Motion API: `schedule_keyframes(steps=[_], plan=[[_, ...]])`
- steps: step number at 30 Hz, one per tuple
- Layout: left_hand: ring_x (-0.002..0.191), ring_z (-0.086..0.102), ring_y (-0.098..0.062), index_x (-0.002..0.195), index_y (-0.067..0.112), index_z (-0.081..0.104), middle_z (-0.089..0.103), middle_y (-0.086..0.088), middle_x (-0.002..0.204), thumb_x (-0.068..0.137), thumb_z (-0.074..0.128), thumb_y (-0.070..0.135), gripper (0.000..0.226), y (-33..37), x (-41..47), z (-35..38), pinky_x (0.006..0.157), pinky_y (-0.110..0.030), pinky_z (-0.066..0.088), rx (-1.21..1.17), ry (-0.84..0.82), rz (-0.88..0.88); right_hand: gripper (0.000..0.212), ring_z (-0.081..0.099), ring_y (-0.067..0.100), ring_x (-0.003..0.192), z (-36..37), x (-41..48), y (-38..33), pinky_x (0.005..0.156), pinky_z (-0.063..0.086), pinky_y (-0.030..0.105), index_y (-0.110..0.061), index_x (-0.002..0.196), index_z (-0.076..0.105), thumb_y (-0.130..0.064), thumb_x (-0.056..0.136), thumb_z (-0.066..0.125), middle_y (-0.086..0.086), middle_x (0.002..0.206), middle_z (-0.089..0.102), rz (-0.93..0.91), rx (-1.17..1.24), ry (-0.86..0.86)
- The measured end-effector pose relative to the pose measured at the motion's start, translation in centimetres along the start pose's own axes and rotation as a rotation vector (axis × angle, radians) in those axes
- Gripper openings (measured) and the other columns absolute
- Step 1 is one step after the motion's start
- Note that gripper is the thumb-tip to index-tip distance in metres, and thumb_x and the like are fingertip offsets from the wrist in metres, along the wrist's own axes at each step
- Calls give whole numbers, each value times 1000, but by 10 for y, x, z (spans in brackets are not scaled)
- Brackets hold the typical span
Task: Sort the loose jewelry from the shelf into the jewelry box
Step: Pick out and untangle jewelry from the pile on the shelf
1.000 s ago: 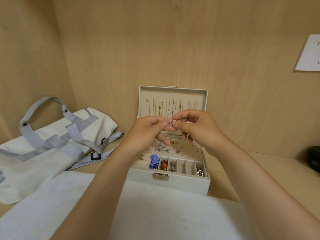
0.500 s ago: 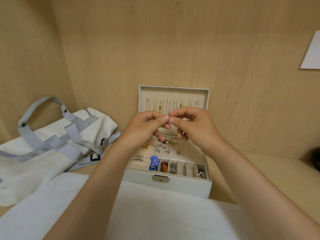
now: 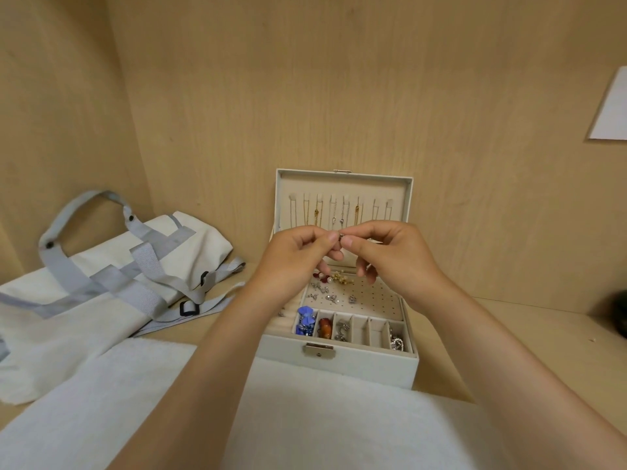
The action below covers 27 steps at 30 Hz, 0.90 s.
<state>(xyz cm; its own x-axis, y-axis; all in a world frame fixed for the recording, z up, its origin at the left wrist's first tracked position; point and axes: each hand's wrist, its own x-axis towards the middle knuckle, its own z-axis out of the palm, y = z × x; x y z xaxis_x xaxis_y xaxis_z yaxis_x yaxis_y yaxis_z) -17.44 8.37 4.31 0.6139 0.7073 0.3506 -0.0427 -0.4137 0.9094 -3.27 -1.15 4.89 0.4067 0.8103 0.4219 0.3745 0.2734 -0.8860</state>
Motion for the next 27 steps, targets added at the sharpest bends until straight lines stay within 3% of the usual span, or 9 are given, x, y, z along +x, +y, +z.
schedule_keyframes(steps=[4, 6, 9, 13, 17, 20, 24, 27], plan=[[68, 65, -9, 87, 24, 73, 74, 10, 81, 98, 59, 33, 20, -1, 1, 0, 54, -13, 44, 30, -15, 18, 10, 58, 17, 48, 1, 0, -1, 45, 48, 28, -9, 94, 78, -7, 85, 76, 3, 78, 75, 0, 5, 5], [74, 66, -9, 87, 24, 74, 74, 9, 84, 98, 59, 33, 21, -5, 2, -1, 64, -20, 49, 82, -20, 34, 11, 56, 18, 46, -1, 0, -1, 45, 50, 28, -11, 94, 78, -8, 84, 77, 3, 78, 75, 9, 13, 17], [87, 64, -7, 89, 31, 73, 72, 13, 89, 95, 61, 34, 14, -19, 3, -12, 82, -29, 52, 343, 7, 66, 10, 56, 17, 45, -6, 1, 1, 46, 51, 28, -12, 90, 77, -8, 81, 80, 1, 72, 73, 61, 2, 56], [86, 57, -2, 100, 38, 71, 64, 20, 105, 97, 56, 23, 22, -33, 2, -26, 84, -30, 50, 660, -3, 56, 5, 60, 15, 48, -11, 4, 7, 52, 57, 30, -7, 82, 78, -6, 79, 82, 4, 78, 76, 182, -184, 45], [110, 51, -6, 102, 41, 72, 64, 15, 116, 96, 55, 23, 25, -38, 3, -21, 98, -33, 46, 749, -108, 87, 7, 56, 6, 45, -7, 6, 18, 48, 47, 17, -12, 78, 78, -7, 77, 83, 0, 74, 74, 153, -301, 39], [111, 49, -5, 111, 38, 72, 63, 16, 115, 97, 53, 21, 30, -39, 2, -17, 96, -30, 44, 789, -153, 141, 8, 62, -6, 60, -6, 10, 24, 60, 45, 7, -22, 80, 79, -16, 78, 83, -10, 69, 72, 79, -487, -4], [113, 48, -5, 109, 35, 74, 65, 17, 117, 96, 53, 18, 30, -43, 2, -16, 98, -33, 45, 816, -185, 159, 8, 64, -4, 79, -1, 17, 26, 77, 54, 23, -32, 84, 79, -24, 82, 78, -18, 79, 72, 40, -782, -132], [113, 48, -6, 105, 33, 75, 65, 15, 114, 94, 52, 17, 30, -45, 2, -16, 99, -36, 47, 792, -194, 140, 8, 64, 0, 84, 7, 20, 21, 78, 56, 29, -35, 84, 78, -28, 84, 75, -19, 85, 73, 16, -930, -196]])
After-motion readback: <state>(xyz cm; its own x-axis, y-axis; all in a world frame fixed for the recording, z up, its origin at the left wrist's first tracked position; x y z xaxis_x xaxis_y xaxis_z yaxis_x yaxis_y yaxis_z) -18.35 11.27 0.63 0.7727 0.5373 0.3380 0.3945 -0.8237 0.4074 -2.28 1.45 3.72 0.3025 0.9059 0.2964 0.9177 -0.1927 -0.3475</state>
